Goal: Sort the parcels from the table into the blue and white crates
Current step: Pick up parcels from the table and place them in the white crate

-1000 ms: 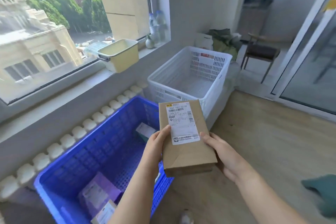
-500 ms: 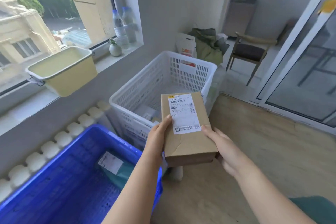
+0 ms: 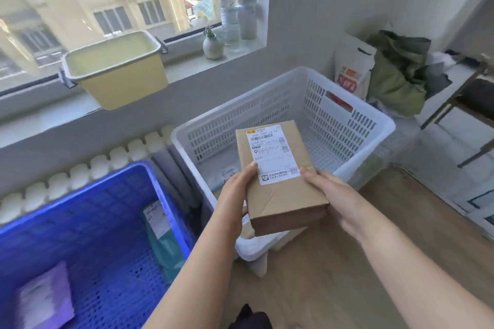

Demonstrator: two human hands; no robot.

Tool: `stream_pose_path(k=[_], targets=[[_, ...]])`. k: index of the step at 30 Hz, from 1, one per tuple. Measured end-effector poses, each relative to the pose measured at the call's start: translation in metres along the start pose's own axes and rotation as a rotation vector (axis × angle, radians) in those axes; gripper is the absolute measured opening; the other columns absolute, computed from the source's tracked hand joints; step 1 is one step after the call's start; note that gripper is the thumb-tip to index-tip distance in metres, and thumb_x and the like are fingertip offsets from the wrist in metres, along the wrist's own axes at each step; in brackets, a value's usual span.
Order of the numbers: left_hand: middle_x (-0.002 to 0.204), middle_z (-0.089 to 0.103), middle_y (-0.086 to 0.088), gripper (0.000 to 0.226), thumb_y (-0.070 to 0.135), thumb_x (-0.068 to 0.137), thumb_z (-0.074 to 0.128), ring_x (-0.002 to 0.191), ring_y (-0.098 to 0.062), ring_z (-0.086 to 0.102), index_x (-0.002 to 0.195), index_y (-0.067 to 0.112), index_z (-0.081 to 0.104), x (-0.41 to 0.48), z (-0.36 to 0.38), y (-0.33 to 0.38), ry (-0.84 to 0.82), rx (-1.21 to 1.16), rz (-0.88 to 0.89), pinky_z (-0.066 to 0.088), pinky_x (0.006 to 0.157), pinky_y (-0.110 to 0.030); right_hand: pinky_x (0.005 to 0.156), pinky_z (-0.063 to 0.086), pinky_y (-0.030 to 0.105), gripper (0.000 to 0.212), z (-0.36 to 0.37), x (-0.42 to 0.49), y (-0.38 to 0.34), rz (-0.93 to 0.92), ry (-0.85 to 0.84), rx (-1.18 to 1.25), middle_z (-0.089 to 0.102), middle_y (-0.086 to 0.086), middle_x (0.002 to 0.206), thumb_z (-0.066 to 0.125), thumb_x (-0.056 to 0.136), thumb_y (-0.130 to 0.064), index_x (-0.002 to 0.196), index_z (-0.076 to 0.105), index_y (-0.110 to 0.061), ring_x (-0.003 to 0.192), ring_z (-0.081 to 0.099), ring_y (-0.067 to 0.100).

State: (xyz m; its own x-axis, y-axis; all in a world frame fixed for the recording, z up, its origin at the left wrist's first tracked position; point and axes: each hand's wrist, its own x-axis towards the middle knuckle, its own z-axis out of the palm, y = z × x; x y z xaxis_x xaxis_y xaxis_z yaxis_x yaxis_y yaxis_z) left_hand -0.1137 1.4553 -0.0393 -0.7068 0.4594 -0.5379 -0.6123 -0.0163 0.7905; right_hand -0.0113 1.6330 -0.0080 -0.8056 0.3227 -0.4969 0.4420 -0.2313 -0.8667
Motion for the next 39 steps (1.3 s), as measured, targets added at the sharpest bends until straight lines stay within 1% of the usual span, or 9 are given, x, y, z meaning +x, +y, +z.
stream_pose_path(k=[3, 7, 12, 15, 21, 24, 29, 35, 39], targets=[[0.109, 0.076, -0.003, 0.032, 0.049, 0.084, 0.07, 0.107, -0.024, 0.07, 0.102, 0.024, 0.077, 0.026, 0.001, 0.013, 0.112, -0.018, 0.021, 0.047, 0.106, -0.05, 0.092, 0.05, 0.03, 0.053, -0.002, 0.04, -0.02, 0.035, -0.087, -0.077, 0.073, -0.01, 0.114, 0.07, 0.079, -0.057, 0.122, 0.067, -0.027, 0.108, 0.068, 0.011], [0.104, 0.077, -0.004, 0.035, 0.05, 0.089, 0.065, 0.103, -0.025, 0.072, 0.105, 0.02, 0.075, 0.071, -0.001, 0.03, 0.196, -0.012, -0.005, 0.049, 0.104, -0.049, 0.084, 0.052, 0.026, 0.038, 0.002, 0.098, -0.042, 0.065, -0.104, -0.147, 0.075, -0.01, 0.107, 0.067, 0.088, -0.048, 0.12, 0.067, -0.027, 0.1, 0.071, 0.009], [0.11, 0.074, -0.001, 0.087, 0.078, 0.059, 0.069, 0.098, -0.019, 0.073, 0.122, 0.017, 0.063, 0.126, -0.004, 0.034, 0.299, 0.085, -0.103, 0.058, 0.082, -0.037, 0.083, 0.057, 0.032, 0.044, -0.002, 0.157, -0.052, 0.131, -0.122, -0.25, 0.075, -0.008, 0.106, 0.071, 0.084, -0.05, 0.121, 0.063, -0.027, 0.096, 0.072, 0.013], [0.109, 0.073, -0.002, 0.091, 0.083, 0.058, 0.063, 0.097, -0.02, 0.071, 0.117, 0.015, 0.063, 0.159, -0.004, 0.026, 0.34, 0.184, -0.154, 0.057, 0.089, -0.043, 0.077, 0.058, 0.031, 0.042, -0.008, 0.189, -0.051, 0.188, -0.14, -0.288, 0.074, -0.008, 0.106, 0.074, 0.084, -0.044, 0.119, 0.061, -0.026, 0.091, 0.072, 0.012], [0.111, 0.067, 0.001, 0.051, 0.062, 0.091, 0.053, 0.099, -0.018, 0.065, 0.114, 0.017, 0.06, 0.212, 0.01, -0.004, 0.372, 0.355, -0.282, 0.056, 0.091, -0.044, 0.068, 0.053, 0.027, 0.046, -0.032, 0.267, -0.031, 0.343, -0.232, -0.42, 0.071, -0.006, 0.112, 0.076, 0.085, -0.025, 0.126, 0.056, -0.021, 0.095, 0.07, 0.013], [0.111, 0.065, 0.002, 0.047, 0.055, 0.093, 0.054, 0.101, -0.019, 0.063, 0.113, 0.013, 0.057, 0.234, 0.017, -0.023, 0.419, 0.389, -0.351, 0.054, 0.092, -0.041, 0.067, 0.054, 0.028, 0.051, -0.043, 0.3, -0.017, 0.411, -0.296, -0.482, 0.068, -0.007, 0.113, 0.077, 0.085, -0.024, 0.128, 0.049, -0.027, 0.092, 0.07, 0.012], [0.115, 0.061, -0.005, 0.03, 0.037, 0.095, 0.057, 0.095, -0.021, 0.053, 0.11, 0.013, 0.047, 0.271, 0.03, -0.04, 0.544, 0.4, -0.394, 0.039, 0.075, -0.029, 0.067, 0.052, 0.027, 0.052, -0.051, 0.351, 0.0, 0.423, -0.319, -0.515, 0.066, -0.003, 0.113, 0.073, 0.089, -0.02, 0.133, 0.047, -0.026, 0.093, 0.068, 0.014], [0.124, 0.065, -0.007, 0.031, 0.028, 0.098, 0.051, 0.111, -0.026, 0.06, 0.124, 0.015, 0.06, 0.327, 0.029, -0.052, 0.573, 0.565, -0.391, 0.04, 0.078, -0.026, 0.095, 0.053, 0.041, 0.049, -0.049, 0.422, 0.027, 0.367, -0.337, -0.595, 0.064, 0.003, 0.126, 0.07, 0.091, -0.02, 0.135, 0.051, -0.023, 0.107, 0.065, 0.021], [0.118, 0.054, -0.013, 0.035, 0.029, 0.099, 0.047, 0.115, -0.032, 0.049, 0.131, 0.016, 0.058, 0.336, 0.015, -0.067, 0.635, 0.941, -0.335, 0.042, 0.091, -0.033, 0.102, 0.05, 0.044, 0.049, -0.035, 0.447, 0.045, 0.331, -0.38, -0.628, 0.064, -0.001, 0.128, 0.067, 0.093, -0.021, 0.138, 0.047, -0.025, 0.112, 0.063, 0.02]])
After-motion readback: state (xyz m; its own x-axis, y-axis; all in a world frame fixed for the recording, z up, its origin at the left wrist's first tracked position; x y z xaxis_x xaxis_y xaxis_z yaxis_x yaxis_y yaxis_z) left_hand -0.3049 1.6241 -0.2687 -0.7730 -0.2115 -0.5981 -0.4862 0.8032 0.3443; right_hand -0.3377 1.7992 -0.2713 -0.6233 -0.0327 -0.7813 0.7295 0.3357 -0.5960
